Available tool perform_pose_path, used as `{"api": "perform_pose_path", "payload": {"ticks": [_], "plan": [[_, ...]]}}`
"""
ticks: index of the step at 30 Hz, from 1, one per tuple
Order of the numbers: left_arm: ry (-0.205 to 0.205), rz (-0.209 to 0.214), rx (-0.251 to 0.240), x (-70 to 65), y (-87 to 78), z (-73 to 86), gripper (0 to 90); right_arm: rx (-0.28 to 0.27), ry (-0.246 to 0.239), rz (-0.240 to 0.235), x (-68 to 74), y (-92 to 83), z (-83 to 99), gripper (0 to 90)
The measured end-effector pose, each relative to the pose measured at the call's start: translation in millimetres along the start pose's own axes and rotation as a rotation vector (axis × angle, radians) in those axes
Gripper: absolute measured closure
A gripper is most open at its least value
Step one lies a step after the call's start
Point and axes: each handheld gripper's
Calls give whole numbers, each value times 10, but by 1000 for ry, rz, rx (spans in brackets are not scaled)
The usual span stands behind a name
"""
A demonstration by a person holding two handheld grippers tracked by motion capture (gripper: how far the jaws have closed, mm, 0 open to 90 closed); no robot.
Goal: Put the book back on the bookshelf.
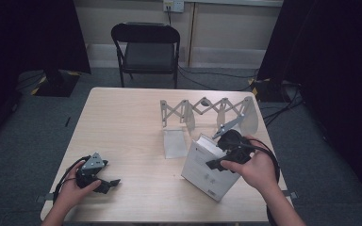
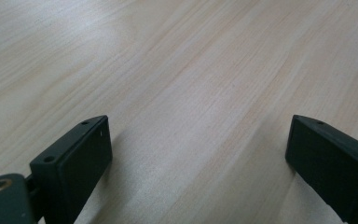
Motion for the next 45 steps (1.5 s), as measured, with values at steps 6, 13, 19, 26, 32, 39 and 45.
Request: {"api": "perform_pose_path", "payload": {"ticks": [6,13,19,26,32,39,45], "plan": [[0,0,0,0,0,0,67,17,13,12,-38,-44,28,538],[1,0,0,1,0,0,67,16,47,28,-123,-132,97,538],[1,0,0,0,0,0,67,16,63,40,-197,-192,154,538],[1,0,0,0,0,0,67,16,93,52,-268,-242,232,538],[0,1,0,0,0,0,67,15,112,56,-319,-309,281,538],[0,0,0,0,0,0,67,15,137,77,-378,-369,331,538],[1,0,0,0,0,0,67,23,152,91,-431,-396,379,538]]}}
Point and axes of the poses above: each handheld gripper's, and its own axes: y roughly forward along the jaws, z roughly out of its underside, x roughly to its left, and after that the axes turned 10 degrees about y, right-handed
